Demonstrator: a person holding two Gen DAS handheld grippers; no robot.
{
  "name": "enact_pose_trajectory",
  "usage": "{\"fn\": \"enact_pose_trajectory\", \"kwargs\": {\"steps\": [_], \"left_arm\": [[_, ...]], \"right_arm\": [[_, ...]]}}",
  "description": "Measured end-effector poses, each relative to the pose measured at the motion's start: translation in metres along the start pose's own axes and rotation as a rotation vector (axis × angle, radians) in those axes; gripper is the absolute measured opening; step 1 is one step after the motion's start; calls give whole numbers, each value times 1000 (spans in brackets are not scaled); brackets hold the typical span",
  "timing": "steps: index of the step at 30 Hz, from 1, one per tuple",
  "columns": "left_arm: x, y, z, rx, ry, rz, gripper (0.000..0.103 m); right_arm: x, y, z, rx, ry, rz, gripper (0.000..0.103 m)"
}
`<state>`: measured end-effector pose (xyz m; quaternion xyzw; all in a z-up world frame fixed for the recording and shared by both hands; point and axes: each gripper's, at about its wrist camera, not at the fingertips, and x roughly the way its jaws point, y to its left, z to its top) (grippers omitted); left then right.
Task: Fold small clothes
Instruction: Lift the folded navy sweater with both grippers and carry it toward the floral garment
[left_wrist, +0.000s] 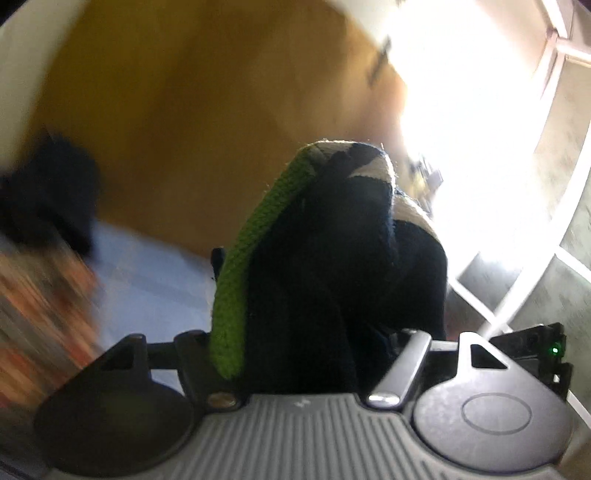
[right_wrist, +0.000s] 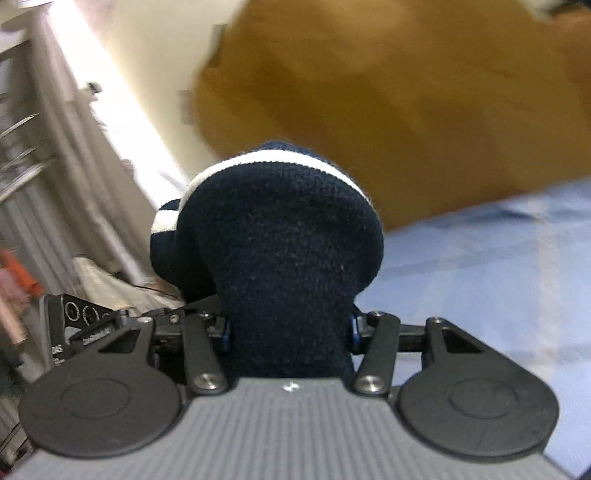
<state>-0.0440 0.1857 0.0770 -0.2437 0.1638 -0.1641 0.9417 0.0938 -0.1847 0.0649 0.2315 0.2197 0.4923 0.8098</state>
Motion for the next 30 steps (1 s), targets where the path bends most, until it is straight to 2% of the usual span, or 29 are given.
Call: {"fn": "enact_pose_trajectory", "kwargs": {"steps": [4, 6, 8, 12, 14, 15, 17, 23, 26, 30], "left_arm": [[-62, 28, 47, 19, -134, 195, 68], [-82, 50, 58, 5, -161, 287, 68], [-93, 84, 61, -49, -152, 369, 68], [-84, 162, 37, -211, -65, 509, 71], [-68, 199, 15, -296, 15, 590, 71], [-58, 213, 3, -306, 40, 622, 77], [-56, 215, -9, -284, -24, 626, 79], [-55, 196, 3, -262, -28, 658, 87], [-69, 169, 4, -206, -84, 742, 87], [-91, 123, -13, -153, -177, 831, 92]], "right_arm": [[80, 52, 27, -47, 40, 138, 55], [128, 68, 31, -17, 92, 207, 56], [173, 76, 23, 10, 149, 241, 56], [258, 71, -15, 55, 313, 189, 56], [290, 61, -42, 15, 400, 105, 61], [304, 59, -57, -50, 432, 29, 62], [309, 54, -73, -105, 397, 20, 63], [302, 46, -62, -36, 409, 32, 68], [270, 44, -56, -29, 325, 20, 71], [222, 49, -64, -93, 208, -27, 71]]}}
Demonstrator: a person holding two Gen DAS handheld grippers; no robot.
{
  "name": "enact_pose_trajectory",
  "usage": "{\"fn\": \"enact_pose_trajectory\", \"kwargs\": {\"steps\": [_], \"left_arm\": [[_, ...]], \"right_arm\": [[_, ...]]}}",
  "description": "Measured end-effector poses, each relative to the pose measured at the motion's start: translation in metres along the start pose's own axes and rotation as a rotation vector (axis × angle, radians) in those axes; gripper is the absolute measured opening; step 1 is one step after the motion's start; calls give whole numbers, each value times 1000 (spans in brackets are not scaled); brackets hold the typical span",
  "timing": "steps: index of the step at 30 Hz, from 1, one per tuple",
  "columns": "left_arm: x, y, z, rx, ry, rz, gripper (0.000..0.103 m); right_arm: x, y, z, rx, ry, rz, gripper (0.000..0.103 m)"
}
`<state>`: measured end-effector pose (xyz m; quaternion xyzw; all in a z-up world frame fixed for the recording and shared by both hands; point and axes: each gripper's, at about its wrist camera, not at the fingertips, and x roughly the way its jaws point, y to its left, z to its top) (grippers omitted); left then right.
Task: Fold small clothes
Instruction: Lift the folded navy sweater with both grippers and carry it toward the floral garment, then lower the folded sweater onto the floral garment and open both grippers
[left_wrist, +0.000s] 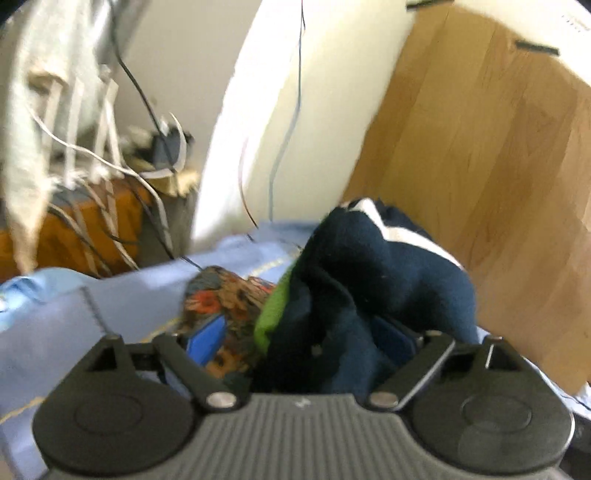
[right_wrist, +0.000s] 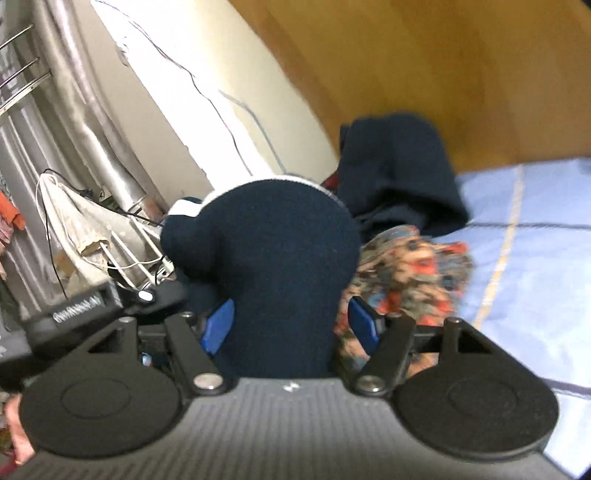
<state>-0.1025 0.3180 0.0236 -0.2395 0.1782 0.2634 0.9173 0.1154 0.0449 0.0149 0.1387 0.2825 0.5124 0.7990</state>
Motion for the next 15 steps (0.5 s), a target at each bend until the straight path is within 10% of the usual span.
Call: {"fn": "enact_pose_trajectory", "kwargs": {"steps": [15], "left_arm": [[-48, -111, -120, 292, 31, 180, 103]], "right_arm": [[-107, -28, -91, -167, 21, -154, 73]]}}
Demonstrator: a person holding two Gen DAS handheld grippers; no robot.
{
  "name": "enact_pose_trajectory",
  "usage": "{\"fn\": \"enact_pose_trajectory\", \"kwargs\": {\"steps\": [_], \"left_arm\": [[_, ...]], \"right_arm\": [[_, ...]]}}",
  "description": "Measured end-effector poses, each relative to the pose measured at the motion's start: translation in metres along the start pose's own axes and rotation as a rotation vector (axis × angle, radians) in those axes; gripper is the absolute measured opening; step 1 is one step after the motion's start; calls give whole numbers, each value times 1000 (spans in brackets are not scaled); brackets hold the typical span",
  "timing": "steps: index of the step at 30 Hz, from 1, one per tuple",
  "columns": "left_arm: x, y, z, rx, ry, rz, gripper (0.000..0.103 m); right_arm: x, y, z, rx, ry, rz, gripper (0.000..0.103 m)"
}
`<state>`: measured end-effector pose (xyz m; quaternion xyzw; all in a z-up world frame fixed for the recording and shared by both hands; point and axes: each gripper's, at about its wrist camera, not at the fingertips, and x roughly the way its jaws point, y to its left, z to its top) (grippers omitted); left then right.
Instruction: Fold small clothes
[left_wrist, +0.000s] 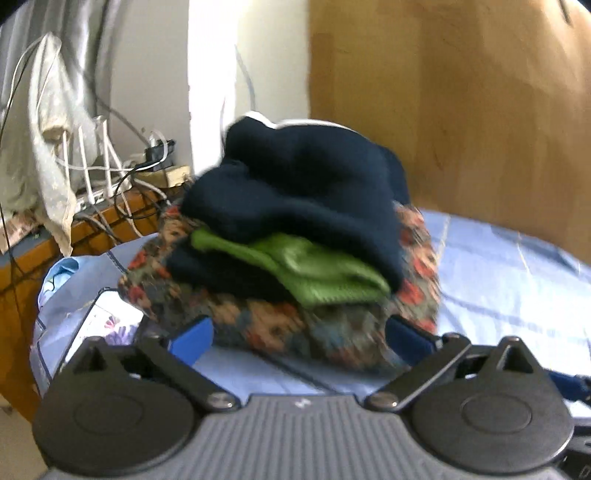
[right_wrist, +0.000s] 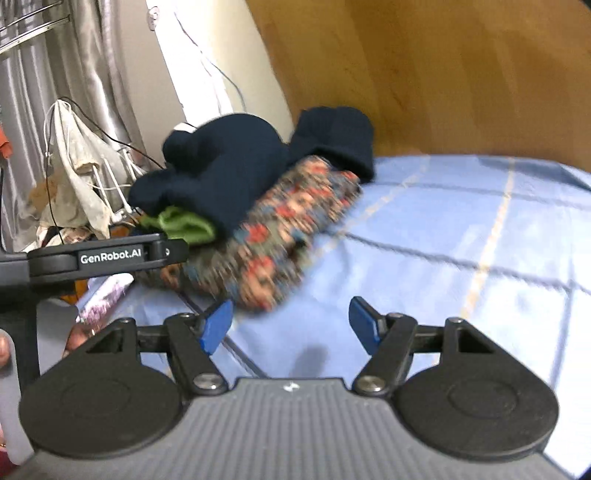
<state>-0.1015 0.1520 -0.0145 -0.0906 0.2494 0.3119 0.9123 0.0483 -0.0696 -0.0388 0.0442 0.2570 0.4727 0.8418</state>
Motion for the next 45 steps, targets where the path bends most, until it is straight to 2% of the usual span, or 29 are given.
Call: {"fn": "enact_pose_trajectory", "kwargs": {"steps": [6, 9, 15, 24, 33, 38, 45], "left_arm": [[-10, -32, -21, 71, 50, 44, 103], [-13, -35, -24, 70, 62, 70, 103], [-15, -39, -25, 102, 63, 110, 103], [-10, -59, -26, 179, 54, 94, 103], [-5, -58, -24, 174, 54, 84, 103], [-6, -63, -23, 217, 31, 118, 103], [-8, -66, -22, 231, 17, 119, 103]], "right_arm": [[-14, -24, -18, 59, -1, -3, 76], [-15, -32, -18, 107, -4, 28, 78], [-23, -30, -20, 102, -16, 61, 80], [-30, -39, -21, 155, -40, 74, 81], [-29, -43, -21, 182, -36, 80, 81], [-31, -45, -21, 188, -43, 86, 81], [-33, -47, -21, 204, -54, 88, 81]]}}
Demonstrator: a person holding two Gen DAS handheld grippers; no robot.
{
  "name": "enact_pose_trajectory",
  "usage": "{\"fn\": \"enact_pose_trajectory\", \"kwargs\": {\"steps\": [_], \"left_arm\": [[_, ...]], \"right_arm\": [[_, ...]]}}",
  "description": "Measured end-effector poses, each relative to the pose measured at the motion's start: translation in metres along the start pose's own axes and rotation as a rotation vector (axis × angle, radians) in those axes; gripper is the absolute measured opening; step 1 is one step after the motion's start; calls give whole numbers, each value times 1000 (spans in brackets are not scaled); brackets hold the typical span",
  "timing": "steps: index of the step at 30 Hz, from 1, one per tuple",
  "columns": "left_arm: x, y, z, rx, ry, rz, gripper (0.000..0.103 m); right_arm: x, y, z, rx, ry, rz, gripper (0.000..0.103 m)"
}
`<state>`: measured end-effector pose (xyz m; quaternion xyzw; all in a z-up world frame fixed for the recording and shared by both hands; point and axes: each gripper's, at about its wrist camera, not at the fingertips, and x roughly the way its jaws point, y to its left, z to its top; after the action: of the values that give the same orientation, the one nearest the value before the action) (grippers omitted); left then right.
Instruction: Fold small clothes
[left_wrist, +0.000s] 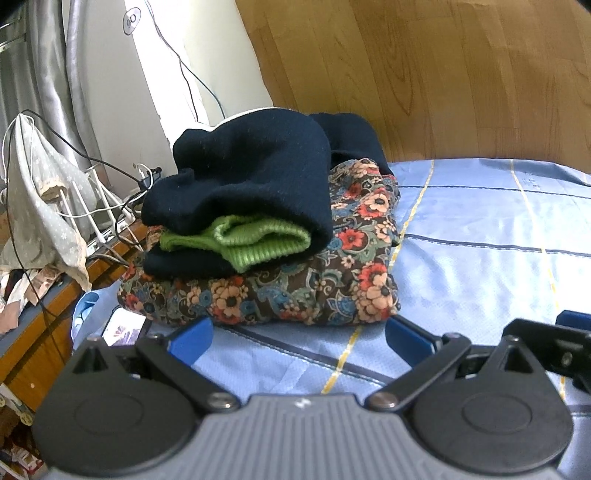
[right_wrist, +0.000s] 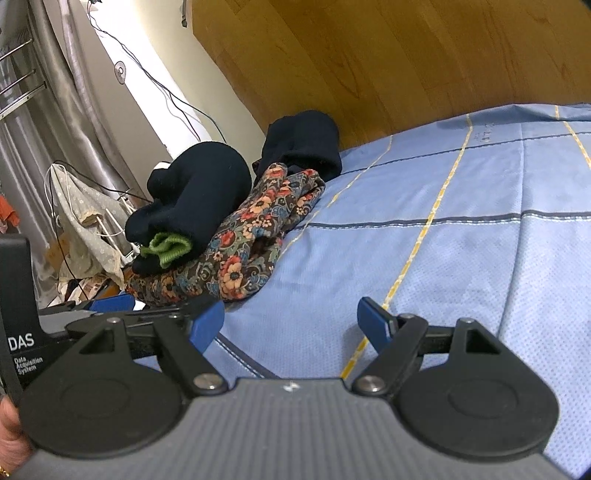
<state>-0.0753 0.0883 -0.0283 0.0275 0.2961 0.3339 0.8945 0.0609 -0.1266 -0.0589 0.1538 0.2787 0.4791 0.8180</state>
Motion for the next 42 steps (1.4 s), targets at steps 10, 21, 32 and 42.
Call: {"fn": "enact_pose_trajectory", "kwargs": {"steps": [10, 21, 32, 42], "left_arm": [[1, 4, 2, -9, 4, 14, 103], [0, 3, 4, 17, -6, 27, 103], [0, -1, 6, 37, 40, 35, 103], [-1, 0, 8, 31, 40, 34, 103]], "right_arm": [[0, 0, 0, 10, -7, 1, 81], [-1, -1, 0, 11, -7, 3, 82], [-1, -1, 0, 11, -7, 3, 82], [-1, -1, 0, 13, -7, 3, 82]]}}
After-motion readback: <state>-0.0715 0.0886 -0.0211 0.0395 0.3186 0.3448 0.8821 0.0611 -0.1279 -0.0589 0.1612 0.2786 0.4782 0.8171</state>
